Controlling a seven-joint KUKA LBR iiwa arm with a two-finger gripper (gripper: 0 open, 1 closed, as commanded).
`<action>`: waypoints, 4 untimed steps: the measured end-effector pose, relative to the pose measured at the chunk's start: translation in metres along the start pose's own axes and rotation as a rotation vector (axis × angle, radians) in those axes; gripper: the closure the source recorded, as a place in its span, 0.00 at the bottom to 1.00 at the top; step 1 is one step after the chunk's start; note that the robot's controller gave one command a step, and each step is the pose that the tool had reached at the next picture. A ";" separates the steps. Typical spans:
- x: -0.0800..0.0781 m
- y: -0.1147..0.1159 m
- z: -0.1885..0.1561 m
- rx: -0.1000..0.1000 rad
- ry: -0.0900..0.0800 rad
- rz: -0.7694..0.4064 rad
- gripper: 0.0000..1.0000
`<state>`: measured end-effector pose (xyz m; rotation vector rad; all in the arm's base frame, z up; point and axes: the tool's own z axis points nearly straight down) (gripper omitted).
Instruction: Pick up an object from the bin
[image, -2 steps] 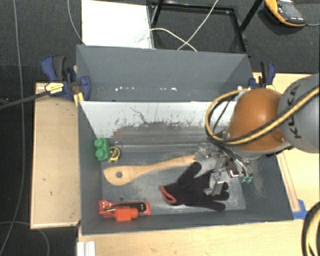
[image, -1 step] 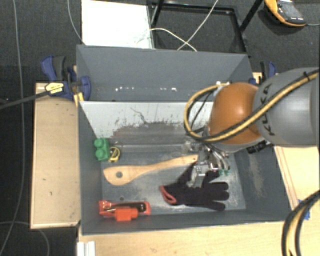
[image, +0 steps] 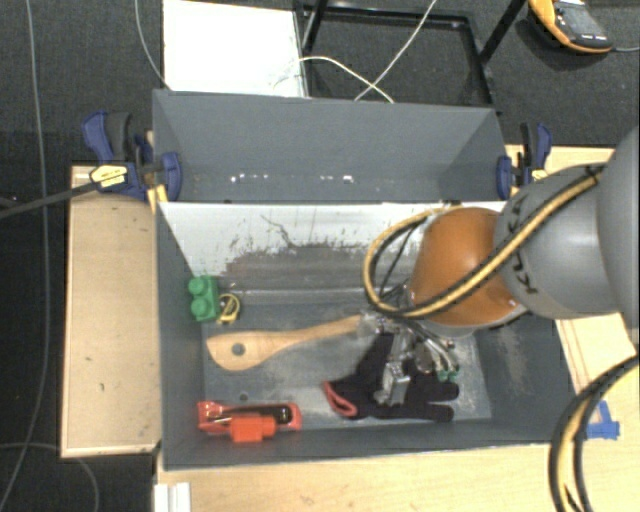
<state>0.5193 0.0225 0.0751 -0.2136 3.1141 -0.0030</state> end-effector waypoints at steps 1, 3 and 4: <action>-0.027 0.005 0.005 -0.005 -0.014 0.118 1.00; -0.031 0.010 -0.097 -0.006 -0.010 0.118 1.00; -0.027 0.013 -0.014 -0.006 -0.006 0.111 1.00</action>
Offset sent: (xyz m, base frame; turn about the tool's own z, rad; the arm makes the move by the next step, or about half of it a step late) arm 0.0000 0.0000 0.0000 0.0000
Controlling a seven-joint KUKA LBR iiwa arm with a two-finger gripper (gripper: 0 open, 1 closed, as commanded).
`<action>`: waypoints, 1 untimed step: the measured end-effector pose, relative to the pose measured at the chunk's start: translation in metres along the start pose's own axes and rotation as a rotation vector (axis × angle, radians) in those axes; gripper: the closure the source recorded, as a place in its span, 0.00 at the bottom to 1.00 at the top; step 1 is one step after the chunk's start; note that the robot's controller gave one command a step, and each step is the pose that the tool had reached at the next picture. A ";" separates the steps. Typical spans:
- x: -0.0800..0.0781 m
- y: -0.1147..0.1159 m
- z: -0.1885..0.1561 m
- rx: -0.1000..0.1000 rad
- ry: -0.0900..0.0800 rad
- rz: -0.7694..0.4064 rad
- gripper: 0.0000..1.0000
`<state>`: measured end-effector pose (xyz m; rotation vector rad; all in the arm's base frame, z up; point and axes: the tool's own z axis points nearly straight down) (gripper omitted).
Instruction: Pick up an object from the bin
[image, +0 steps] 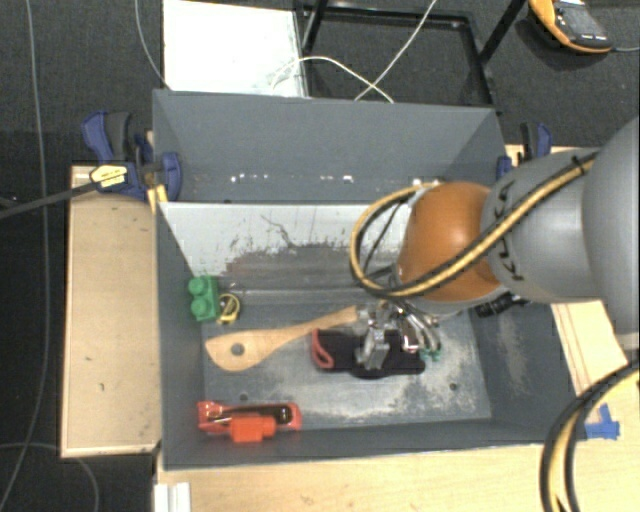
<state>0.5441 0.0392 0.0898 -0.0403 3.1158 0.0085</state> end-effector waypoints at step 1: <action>-0.004 0.001 -0.114 -0.001 -0.013 -0.003 1.00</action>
Offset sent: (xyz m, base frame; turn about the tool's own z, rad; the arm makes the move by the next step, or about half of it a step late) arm -0.0165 0.0126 -0.0178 0.0246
